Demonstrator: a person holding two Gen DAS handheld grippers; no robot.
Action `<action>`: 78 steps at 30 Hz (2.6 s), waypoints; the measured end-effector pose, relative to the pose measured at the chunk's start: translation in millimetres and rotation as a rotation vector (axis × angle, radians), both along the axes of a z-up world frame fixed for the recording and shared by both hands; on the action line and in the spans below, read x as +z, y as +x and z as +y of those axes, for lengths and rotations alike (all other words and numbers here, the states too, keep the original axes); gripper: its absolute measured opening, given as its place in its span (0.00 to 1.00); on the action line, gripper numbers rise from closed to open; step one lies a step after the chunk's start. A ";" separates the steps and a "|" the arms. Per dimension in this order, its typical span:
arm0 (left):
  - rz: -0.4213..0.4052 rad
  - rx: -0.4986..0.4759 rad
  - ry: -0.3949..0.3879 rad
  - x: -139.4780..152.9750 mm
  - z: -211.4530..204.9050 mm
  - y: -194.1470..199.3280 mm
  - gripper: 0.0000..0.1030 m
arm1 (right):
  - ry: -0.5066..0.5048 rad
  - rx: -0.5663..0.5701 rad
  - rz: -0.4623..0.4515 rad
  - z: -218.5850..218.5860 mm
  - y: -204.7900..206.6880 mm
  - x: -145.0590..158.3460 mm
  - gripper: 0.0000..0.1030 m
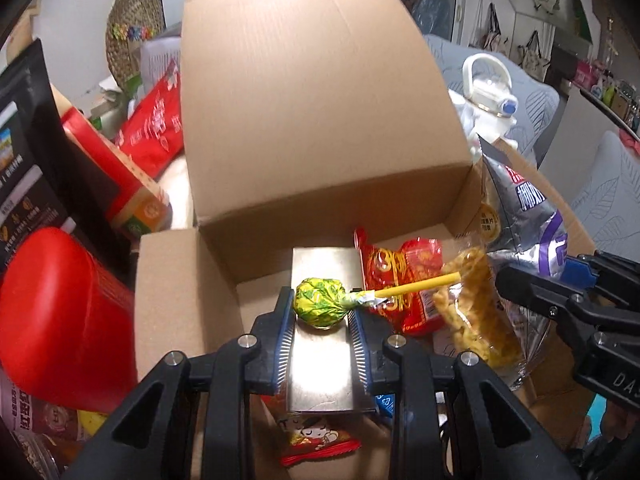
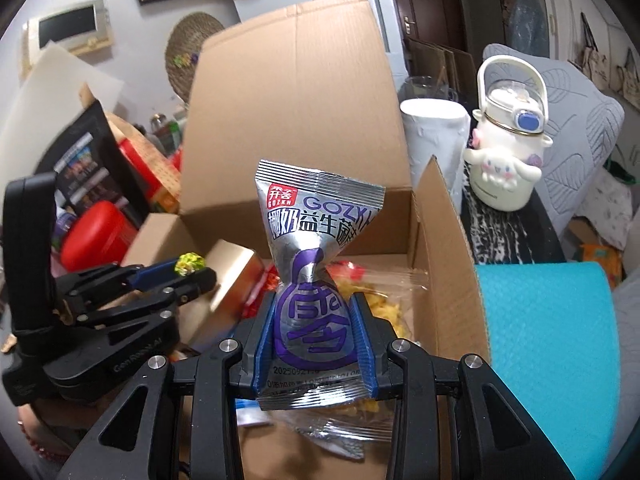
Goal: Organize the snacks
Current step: 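Lower the lollipop and GOZLY packet into the box and open both grippers, then withdraw both grippers from the box toward the cereal and red packets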
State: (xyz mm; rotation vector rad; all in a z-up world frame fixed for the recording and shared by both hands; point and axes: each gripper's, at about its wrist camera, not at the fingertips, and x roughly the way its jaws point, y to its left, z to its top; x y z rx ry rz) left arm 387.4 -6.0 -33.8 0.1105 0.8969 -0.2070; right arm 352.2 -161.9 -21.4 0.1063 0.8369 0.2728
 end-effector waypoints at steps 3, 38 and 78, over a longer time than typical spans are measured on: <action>-0.008 -0.003 0.017 0.1 -1.6 -2.1 0.26 | 0.006 0.005 0.009 0.9 1.4 -2.1 0.34; -0.095 -0.009 0.005 44.3 -14.7 -35.1 0.55 | 0.025 -0.032 -0.078 -17.6 -27.2 40.3 0.50; -0.292 -0.125 -0.062 157.2 -24.2 -241.3 0.63 | -0.062 -0.102 -0.321 -22.2 -252.7 145.1 0.64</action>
